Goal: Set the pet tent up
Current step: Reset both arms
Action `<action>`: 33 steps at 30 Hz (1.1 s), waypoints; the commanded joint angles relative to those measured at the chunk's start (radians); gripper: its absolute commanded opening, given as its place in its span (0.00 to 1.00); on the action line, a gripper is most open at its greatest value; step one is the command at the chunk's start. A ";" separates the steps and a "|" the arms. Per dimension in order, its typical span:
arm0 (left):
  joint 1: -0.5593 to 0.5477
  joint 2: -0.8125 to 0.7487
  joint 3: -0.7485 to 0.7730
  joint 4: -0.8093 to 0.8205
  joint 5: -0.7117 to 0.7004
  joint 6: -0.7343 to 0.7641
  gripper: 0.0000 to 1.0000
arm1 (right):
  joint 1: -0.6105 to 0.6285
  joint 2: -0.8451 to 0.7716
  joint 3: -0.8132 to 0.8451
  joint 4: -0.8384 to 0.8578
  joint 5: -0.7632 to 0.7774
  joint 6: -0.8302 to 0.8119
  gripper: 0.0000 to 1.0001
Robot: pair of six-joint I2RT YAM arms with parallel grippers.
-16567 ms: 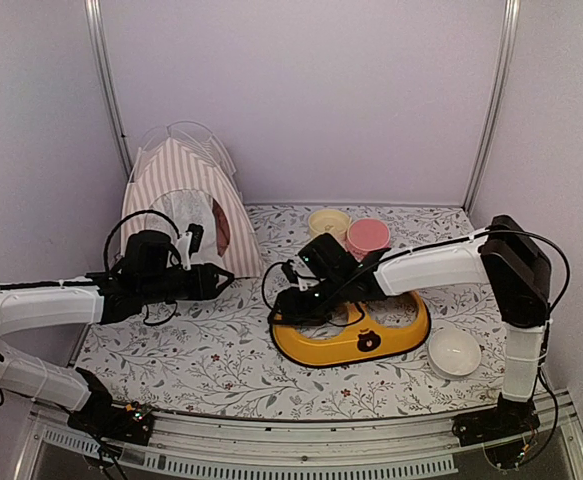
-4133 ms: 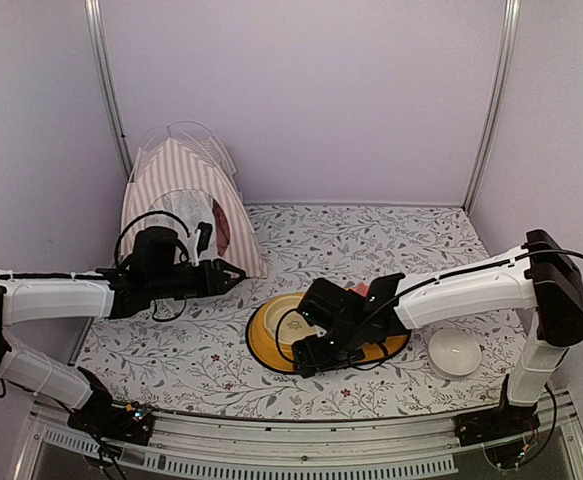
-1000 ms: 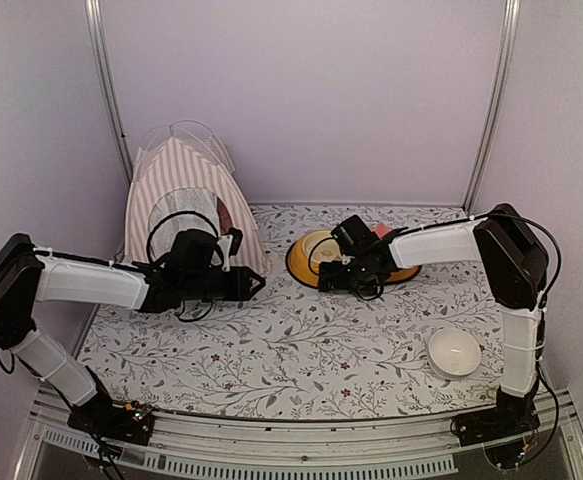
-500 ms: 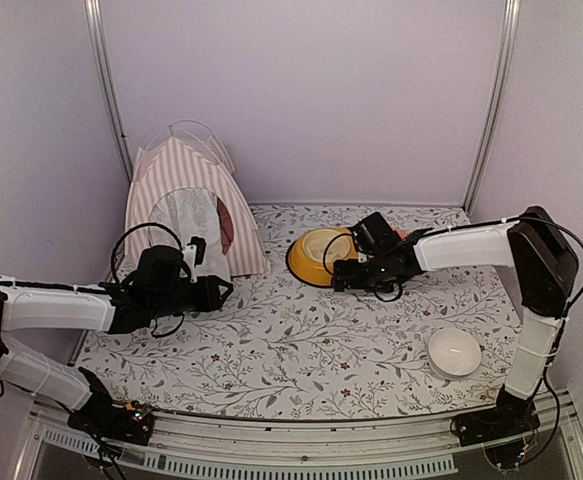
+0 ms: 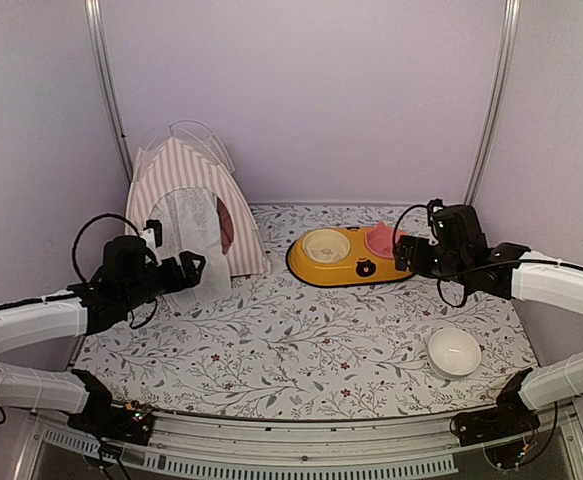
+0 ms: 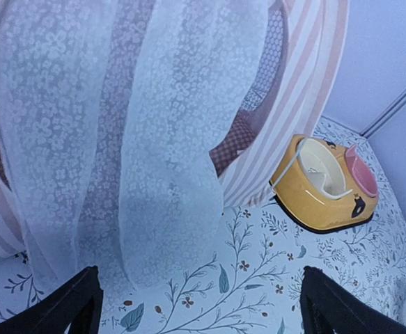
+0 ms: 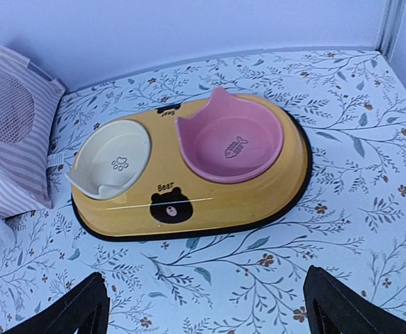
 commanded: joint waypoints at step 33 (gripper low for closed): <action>0.309 -0.007 -0.148 0.416 -0.121 0.492 1.00 | -0.599 0.266 -0.581 1.458 -0.172 -0.469 0.91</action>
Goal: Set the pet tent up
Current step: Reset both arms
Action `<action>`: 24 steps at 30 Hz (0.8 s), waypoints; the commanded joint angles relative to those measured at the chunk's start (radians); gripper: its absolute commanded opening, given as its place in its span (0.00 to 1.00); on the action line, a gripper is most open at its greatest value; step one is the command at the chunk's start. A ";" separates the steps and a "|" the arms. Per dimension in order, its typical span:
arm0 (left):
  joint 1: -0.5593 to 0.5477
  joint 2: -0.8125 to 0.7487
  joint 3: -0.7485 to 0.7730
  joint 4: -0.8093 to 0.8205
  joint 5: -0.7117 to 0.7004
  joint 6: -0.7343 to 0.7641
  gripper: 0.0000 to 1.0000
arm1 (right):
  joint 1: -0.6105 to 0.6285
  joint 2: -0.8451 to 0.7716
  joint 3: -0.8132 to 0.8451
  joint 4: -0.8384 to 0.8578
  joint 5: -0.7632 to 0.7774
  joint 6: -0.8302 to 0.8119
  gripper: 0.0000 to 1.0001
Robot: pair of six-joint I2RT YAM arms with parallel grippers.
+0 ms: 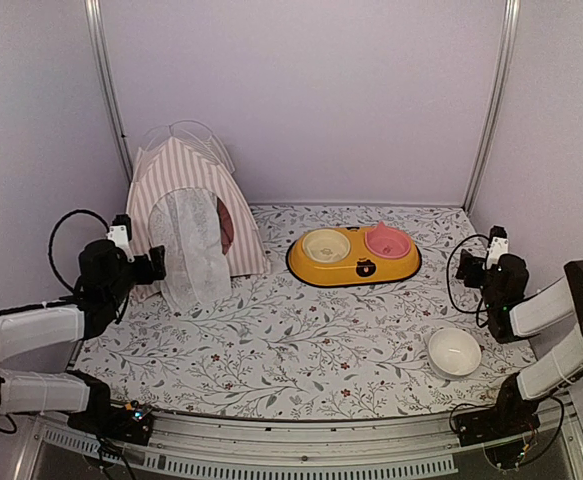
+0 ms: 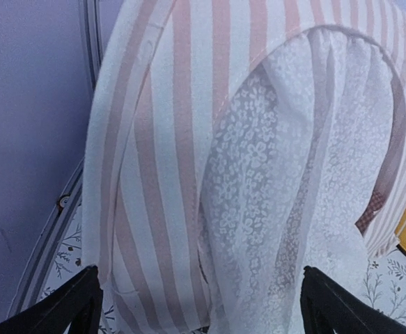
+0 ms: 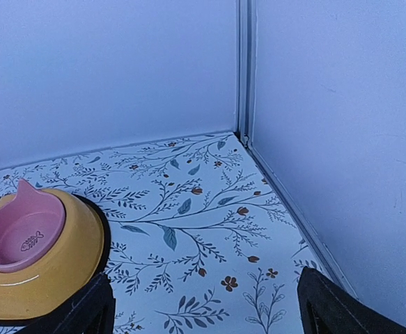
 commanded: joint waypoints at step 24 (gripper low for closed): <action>0.108 0.530 -0.283 1.266 -0.063 0.306 0.99 | -0.020 0.111 -0.026 0.311 -0.103 -0.047 0.99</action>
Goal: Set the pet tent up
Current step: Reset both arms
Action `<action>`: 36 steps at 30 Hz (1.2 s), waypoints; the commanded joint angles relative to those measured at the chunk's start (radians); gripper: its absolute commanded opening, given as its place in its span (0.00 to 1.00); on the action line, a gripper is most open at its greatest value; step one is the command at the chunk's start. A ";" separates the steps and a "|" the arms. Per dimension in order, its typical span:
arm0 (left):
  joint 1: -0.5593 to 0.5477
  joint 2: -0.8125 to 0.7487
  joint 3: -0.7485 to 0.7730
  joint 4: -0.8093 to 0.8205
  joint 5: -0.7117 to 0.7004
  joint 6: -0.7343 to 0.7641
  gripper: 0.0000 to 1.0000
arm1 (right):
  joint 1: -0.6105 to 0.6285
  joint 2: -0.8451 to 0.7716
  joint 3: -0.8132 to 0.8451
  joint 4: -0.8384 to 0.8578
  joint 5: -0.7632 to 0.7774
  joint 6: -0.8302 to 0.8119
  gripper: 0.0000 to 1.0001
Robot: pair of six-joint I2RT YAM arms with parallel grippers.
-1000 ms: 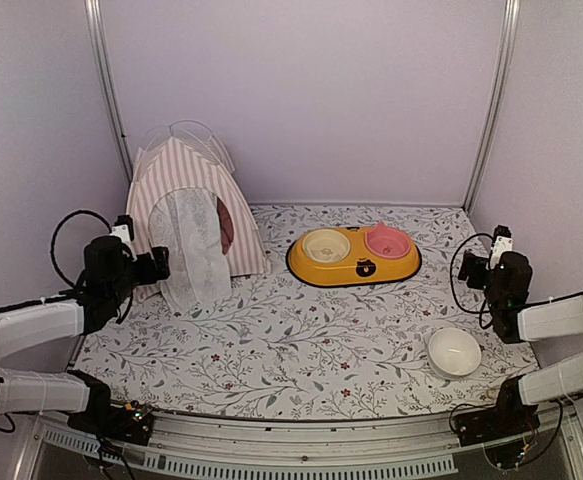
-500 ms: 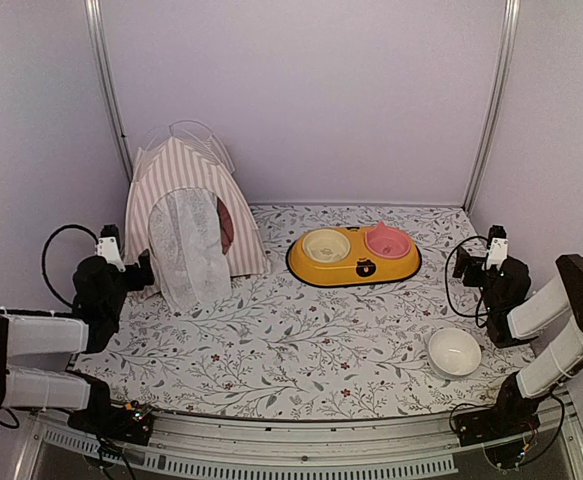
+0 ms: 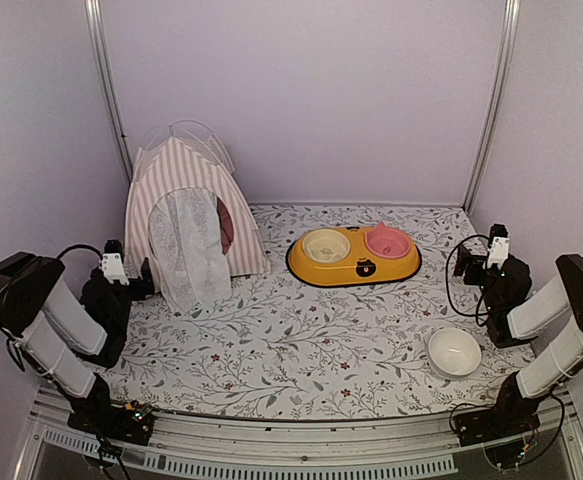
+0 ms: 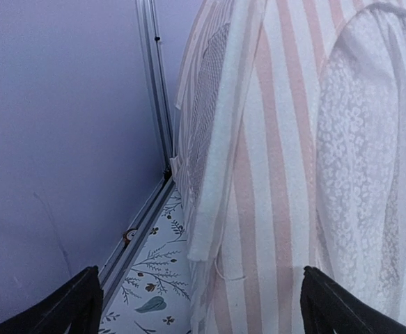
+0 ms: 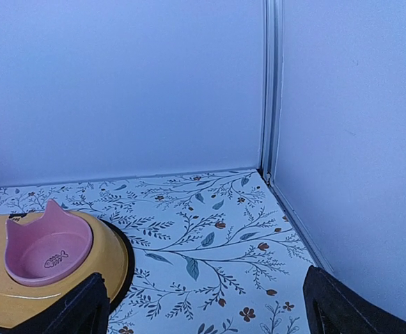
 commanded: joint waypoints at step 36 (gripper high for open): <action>0.041 0.005 0.120 -0.076 0.026 -0.007 0.99 | -0.006 0.007 0.005 0.028 -0.002 -0.006 0.99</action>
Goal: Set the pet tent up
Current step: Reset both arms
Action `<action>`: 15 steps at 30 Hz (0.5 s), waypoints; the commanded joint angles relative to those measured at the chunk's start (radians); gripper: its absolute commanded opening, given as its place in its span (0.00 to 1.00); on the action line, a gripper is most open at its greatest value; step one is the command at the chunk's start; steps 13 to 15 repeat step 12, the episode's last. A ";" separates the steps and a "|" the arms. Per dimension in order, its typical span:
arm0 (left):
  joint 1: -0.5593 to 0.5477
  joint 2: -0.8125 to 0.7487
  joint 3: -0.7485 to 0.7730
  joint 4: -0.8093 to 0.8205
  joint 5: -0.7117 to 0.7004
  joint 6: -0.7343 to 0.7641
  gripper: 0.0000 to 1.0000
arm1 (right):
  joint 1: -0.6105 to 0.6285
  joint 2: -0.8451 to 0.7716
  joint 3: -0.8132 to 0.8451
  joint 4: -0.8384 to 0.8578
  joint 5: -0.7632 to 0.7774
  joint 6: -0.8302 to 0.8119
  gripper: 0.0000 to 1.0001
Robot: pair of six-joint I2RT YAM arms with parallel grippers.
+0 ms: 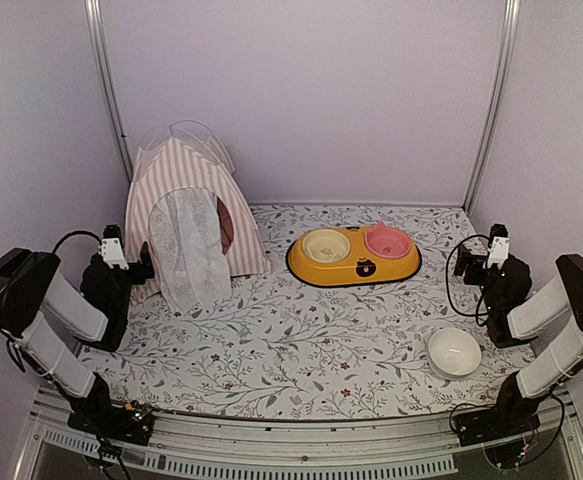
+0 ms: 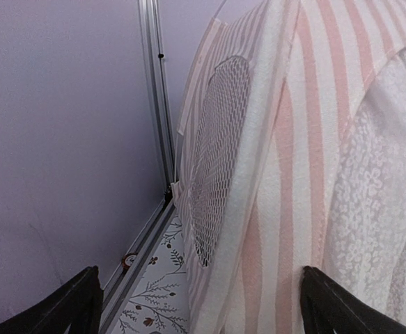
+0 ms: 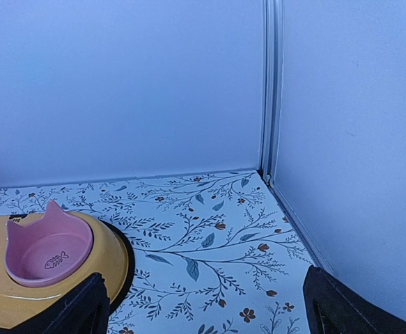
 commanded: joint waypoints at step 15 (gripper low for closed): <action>0.011 -0.010 0.004 -0.012 0.010 -0.004 1.00 | -0.005 0.009 0.005 0.027 0.003 -0.004 0.99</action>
